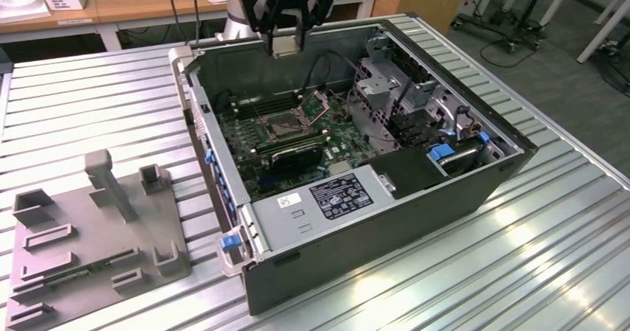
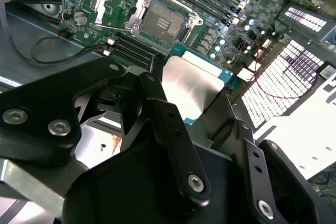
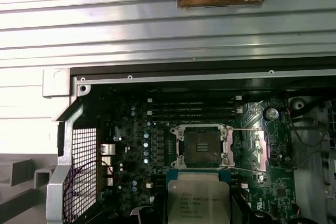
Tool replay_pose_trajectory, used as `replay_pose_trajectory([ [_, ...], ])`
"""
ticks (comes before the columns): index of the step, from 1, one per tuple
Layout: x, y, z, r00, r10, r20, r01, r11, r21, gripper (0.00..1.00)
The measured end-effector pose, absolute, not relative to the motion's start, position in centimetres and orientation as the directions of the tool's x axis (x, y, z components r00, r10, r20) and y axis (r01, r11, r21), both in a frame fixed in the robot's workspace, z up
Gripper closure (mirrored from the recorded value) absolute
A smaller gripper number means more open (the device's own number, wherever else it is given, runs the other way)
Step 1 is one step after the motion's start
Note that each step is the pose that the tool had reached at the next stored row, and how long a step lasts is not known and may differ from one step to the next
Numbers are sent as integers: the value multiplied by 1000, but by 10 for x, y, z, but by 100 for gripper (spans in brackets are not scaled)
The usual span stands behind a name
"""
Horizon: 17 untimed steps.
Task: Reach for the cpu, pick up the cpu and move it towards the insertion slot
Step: 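Pick up the cpu and move it towards the insertion slot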
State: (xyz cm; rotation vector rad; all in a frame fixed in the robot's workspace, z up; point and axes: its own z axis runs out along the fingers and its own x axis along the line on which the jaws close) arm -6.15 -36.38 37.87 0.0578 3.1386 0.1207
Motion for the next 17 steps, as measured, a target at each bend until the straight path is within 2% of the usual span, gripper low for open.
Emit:
replay_pose_trajectory([
  [17,-53,-357,377,-999,37,1,37,996,77,45],
])
